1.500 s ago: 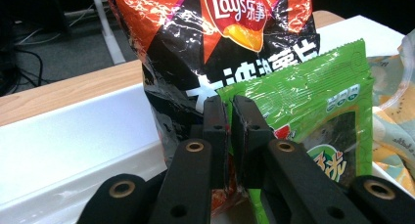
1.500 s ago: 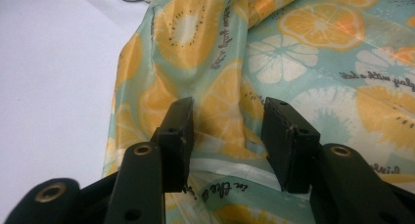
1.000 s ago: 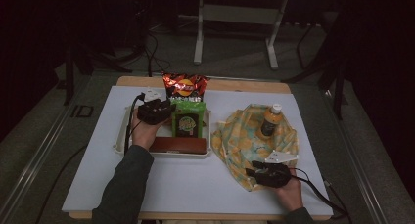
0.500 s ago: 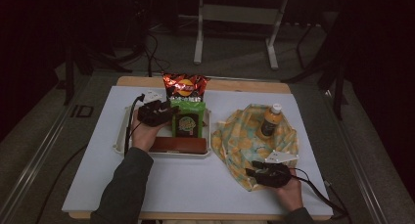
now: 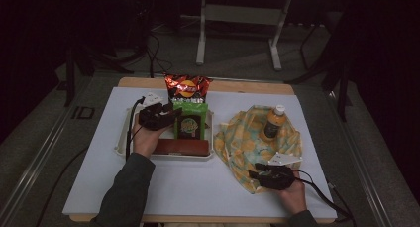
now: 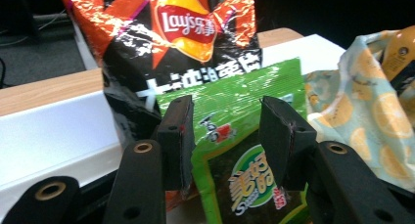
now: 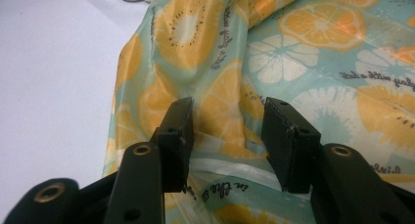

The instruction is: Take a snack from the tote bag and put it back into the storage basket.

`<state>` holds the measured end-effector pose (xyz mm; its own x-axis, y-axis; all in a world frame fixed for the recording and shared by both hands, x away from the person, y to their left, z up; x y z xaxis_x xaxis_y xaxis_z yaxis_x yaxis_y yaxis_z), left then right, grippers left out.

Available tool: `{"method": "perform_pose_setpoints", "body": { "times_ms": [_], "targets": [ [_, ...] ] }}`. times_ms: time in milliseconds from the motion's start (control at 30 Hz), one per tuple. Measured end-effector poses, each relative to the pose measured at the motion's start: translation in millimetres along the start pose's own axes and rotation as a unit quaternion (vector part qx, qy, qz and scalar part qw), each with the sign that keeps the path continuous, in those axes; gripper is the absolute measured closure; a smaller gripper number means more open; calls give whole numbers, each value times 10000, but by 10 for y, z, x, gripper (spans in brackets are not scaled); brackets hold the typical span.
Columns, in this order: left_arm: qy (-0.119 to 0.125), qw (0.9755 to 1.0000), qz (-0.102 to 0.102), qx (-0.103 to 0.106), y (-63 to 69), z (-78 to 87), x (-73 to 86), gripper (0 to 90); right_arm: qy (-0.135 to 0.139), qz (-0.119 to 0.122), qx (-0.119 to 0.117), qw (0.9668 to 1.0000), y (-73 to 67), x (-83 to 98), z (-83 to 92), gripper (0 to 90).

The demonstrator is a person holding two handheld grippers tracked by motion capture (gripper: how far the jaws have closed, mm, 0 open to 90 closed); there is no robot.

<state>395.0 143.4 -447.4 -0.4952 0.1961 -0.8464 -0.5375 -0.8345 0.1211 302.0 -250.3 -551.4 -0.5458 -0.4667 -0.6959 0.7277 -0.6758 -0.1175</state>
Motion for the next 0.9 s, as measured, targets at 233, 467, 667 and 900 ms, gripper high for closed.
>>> {"method": "perform_pose_setpoints", "body": {
  "times_ms": [233, 467, 667, 900],
  "targets": [
    [54, 9998, -67, 174, 109, 23, -2, 560, 0, 1, 3, 10000, 0, 0, 0, 549],
    [-22, 9992, -137, 369, 213, -5, 2, 554, -1, -2, -1, 10000, 1, -1, 0, 550],
    [-71, 9983, -264, 508, 335, -47, 5, 553, -2, -5, 1, 10000, 0, -1, 0, 549],
    [-185, 9968, -389, 680, 506, -151, 26, 552, -3, -6, 0, 10000, -1, -1, 1, 550]
  ]
}}
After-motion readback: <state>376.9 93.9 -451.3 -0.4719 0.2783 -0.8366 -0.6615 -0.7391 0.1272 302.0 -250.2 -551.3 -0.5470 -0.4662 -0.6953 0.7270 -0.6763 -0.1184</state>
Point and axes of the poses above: each handheld gripper's, and its own axes: z roughly backward along the jaws, x roughly out of its underside, y roughly to its right, the point moved 2 cm from there along -z, roughly forward along the jaws, and after that the axes turned 5 degrees about -y, right-handed, at the moved point
